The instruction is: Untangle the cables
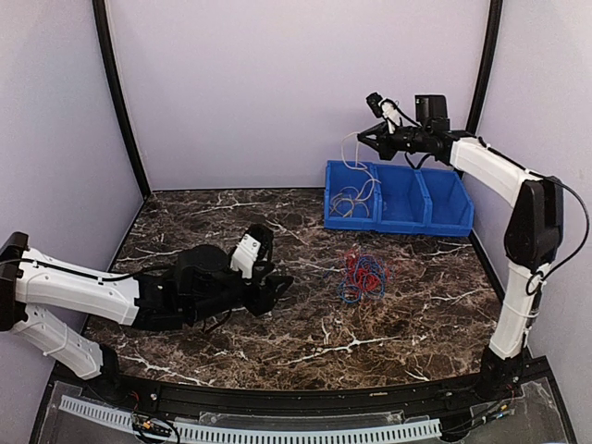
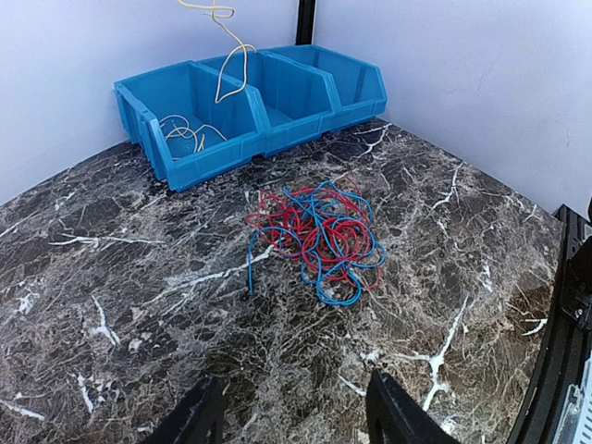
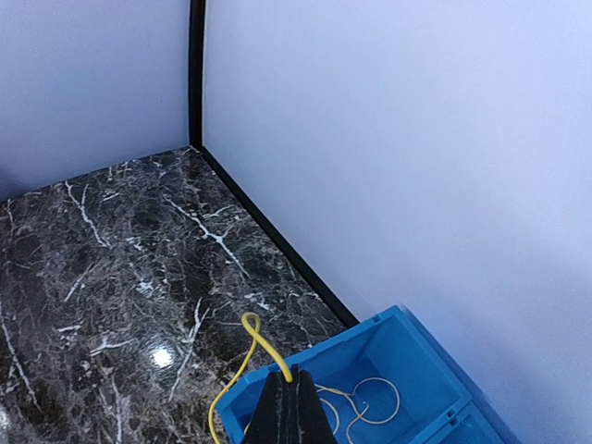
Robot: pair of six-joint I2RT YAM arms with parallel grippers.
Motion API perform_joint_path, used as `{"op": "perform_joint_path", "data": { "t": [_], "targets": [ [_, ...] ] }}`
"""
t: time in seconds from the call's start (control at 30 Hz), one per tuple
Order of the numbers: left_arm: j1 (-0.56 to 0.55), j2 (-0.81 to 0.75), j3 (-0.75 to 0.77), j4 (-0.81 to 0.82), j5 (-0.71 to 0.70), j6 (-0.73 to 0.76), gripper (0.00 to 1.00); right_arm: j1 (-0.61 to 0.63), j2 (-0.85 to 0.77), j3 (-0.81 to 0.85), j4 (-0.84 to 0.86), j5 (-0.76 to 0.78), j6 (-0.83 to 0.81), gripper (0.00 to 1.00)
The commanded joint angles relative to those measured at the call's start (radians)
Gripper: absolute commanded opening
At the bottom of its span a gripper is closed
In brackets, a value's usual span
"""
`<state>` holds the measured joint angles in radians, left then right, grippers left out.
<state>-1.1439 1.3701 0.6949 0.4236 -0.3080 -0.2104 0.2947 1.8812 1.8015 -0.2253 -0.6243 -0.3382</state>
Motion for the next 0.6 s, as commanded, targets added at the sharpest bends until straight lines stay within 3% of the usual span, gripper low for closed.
{"op": "perform_joint_path", "data": {
  "t": [0.0, 0.17, 0.27, 0.33, 0.57],
  "targets": [
    [-0.005, -0.073, -0.032, -0.052, -0.038, -0.020, 0.56, -0.002, 0.136, 0.107, 0.068, 0.084, 0.031, 0.00],
    [-0.005, -0.082, -0.040, -0.075, -0.048, -0.048, 0.56, -0.003, 0.242, 0.160, 0.071, 0.106, 0.027, 0.03],
    [-0.005, -0.077, -0.037, -0.083, -0.042, -0.058, 0.56, -0.002, 0.250, 0.167, 0.049, 0.140, 0.025, 0.32],
    [-0.005, -0.074, -0.035, -0.085, -0.041, -0.061, 0.56, -0.002, 0.228, 0.159, 0.014, 0.129, 0.020, 0.44],
    [-0.005, -0.046, -0.036, -0.038, -0.057, -0.055, 0.57, 0.000, -0.007, -0.082, 0.013, 0.122, -0.022, 0.55]
  ]
}}
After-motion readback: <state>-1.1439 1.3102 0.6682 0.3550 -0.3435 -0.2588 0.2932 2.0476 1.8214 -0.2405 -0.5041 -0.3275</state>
